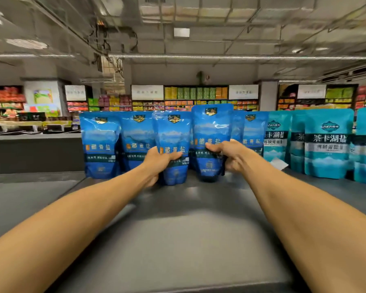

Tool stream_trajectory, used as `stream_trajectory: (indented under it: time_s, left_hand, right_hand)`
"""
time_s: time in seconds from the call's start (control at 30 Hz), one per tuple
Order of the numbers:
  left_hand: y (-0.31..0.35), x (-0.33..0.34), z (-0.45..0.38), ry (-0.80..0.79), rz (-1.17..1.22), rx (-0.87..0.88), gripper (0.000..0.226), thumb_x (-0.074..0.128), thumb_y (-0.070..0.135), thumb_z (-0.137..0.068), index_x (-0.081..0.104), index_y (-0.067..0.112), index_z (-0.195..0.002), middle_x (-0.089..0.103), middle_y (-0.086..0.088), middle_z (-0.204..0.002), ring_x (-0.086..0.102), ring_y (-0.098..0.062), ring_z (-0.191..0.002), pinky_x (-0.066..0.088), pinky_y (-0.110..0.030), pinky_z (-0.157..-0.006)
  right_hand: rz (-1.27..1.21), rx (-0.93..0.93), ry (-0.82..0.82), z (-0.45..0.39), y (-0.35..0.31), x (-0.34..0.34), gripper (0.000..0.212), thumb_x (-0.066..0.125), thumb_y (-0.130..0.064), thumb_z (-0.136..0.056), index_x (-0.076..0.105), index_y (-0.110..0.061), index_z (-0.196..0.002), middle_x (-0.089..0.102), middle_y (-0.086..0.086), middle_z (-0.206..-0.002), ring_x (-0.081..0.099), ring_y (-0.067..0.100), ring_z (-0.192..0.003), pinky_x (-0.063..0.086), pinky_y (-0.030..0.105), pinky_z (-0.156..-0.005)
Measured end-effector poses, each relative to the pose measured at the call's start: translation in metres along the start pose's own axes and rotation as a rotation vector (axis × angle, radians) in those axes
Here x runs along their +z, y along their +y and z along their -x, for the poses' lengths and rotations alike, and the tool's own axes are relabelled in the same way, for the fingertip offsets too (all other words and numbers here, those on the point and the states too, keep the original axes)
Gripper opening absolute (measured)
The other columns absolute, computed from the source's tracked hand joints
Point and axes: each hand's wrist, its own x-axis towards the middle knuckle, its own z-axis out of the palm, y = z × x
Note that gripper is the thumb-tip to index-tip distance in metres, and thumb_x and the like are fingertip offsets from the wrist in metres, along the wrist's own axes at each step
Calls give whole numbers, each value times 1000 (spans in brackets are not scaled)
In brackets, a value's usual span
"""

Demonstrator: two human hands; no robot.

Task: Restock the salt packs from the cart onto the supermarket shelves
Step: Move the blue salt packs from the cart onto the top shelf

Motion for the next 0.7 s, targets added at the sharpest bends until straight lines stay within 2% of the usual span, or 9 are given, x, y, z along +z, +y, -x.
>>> stream_trajectory:
  time_s: [0.13, 0.2, 0.27, 0.33, 0.37, 0.43, 0.53, 0.6, 0.7]
  left_hand:
    - [-3, -4, -2, -79, -45, -5, 28, 75, 0, -80, 71, 5, -107, 76, -6, -102, 71, -22, -96, 54, -41, -95]
    - [-1, -11, 0, -109, -237, -21, 31, 79, 4, -78, 71, 5, -107, 75, -7, -102, 70, -22, -96, 52, -43, -99]
    - [2, -18, 4, -59, -505, -30, 40, 87, 21, -73, 68, 6, -105, 73, -7, -99, 68, -25, -95, 55, -43, -93]
    - [3, -22, 10, 45, -711, -39, 47, 88, 38, -68, 61, 8, -93, 67, -7, -86, 63, -23, -81, 55, -38, -69]
    - [4, -21, 13, 90, -773, -21, 48, 88, 43, -67, 55, 11, -83, 61, -4, -77, 57, -19, -70, 48, -32, -57]
    - [5, -18, 14, 125, -811, 12, 50, 88, 44, -66, 49, 14, -76, 55, -1, -70, 50, -14, -59, 38, -28, -46]
    - [6, -14, 10, 88, -674, -19, 47, 90, 27, -68, 58, 2, -91, 69, -11, -70, 64, -16, -49, 53, -29, -42]
    - [4, -13, 5, 85, -648, -10, 47, 90, 22, -67, 62, -7, -92, 70, -12, -60, 68, -17, -47, 57, -31, -43]
    - [-1, -10, 1, 111, -670, 37, 54, 89, 20, -68, 64, -7, -107, 69, -9, -55, 71, -19, -51, 61, -33, -51]
  right_hand:
    - [287, 26, -20, -14, 5, -17, 56, 82, -11, -79, 51, 6, -123, 66, 18, -121, 62, 34, -118, 51, 51, -98]
    - [609, 18, -33, -12, 0, -26, 63, 87, -24, -75, 56, 4, -122, 67, 15, -118, 64, 28, -104, 56, 41, -84]
    - [802, -24, -1, -7, -3, -29, 59, 89, -31, -73, 55, -1, -111, 62, 12, -95, 53, 23, -77, 43, 29, -57]
    - [811, -31, 23, -7, -1, -28, 54, 88, -28, -74, 53, -3, -108, 58, 10, -84, 46, 18, -62, 35, 27, -48]
    - [784, -28, 22, -8, 1, -26, 48, 86, -24, -76, 54, -2, -104, 64, 10, -83, 49, 17, -60, 42, 28, -48]
    - [743, -24, 33, -12, 6, -21, 34, 84, -17, -79, 56, -1, -90, 74, 14, -94, 62, 20, -69, 60, 35, -69]
    - [683, -19, 81, -18, 11, -11, 39, 82, -13, -81, 50, 2, -99, 74, 19, -104, 66, 23, -76, 60, 44, -85]
    - [658, -20, 111, -24, 12, -5, 57, 82, -12, -81, 45, 3, -122, 74, 19, -103, 66, 23, -73, 61, 42, -80]
    - [692, -25, 159, -34, 16, 0, 55, 84, -14, -79, 51, 3, -121, 75, 17, -95, 66, 20, -62, 58, 32, -60]
